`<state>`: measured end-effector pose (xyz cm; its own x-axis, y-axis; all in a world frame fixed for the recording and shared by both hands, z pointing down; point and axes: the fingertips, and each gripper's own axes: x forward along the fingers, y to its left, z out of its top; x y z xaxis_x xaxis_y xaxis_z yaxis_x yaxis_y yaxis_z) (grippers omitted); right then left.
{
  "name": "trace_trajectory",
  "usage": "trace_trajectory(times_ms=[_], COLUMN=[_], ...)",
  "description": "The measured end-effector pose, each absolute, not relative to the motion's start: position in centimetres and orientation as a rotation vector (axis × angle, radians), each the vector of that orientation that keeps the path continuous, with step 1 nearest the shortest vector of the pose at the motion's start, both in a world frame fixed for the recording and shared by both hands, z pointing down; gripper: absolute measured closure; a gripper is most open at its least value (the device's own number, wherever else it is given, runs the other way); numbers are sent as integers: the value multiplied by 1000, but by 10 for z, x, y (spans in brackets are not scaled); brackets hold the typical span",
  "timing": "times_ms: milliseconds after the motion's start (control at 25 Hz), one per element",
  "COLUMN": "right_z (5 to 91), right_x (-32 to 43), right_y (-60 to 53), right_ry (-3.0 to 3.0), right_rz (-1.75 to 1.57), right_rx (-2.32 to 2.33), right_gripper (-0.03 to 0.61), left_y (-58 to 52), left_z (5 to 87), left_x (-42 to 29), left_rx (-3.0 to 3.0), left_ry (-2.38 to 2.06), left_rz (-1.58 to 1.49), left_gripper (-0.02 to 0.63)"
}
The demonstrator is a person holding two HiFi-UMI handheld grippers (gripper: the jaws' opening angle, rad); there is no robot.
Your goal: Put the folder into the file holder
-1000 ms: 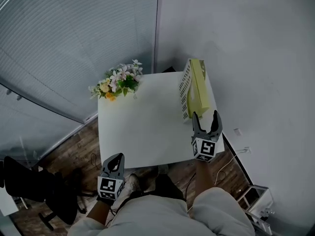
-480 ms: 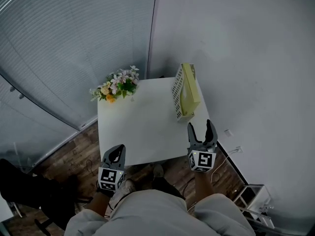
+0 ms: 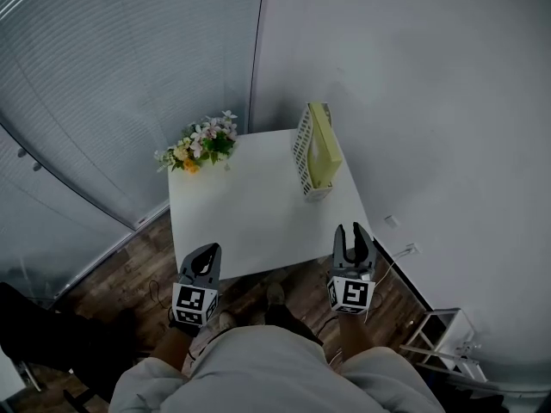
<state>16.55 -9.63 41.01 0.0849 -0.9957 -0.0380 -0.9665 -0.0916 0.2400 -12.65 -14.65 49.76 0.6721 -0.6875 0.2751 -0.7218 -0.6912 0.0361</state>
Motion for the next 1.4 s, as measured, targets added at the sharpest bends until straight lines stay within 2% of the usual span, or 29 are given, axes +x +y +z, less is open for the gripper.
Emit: trace_trajectory(times_ms=[480, 1400], right_z=[422, 438], right_x=[154, 148], right_y=[-46, -40], right_ry=[-1927, -1935], right_rz=[-252, -171], right_rx=[2234, 2209], right_gripper=[563, 568], left_y=[-122, -117], left_z=[497, 494], left_x=[-140, -143], left_rx=[2759, 2772], left_ry=[-1139, -1144], left_rz=[347, 358], left_gripper=[606, 606])
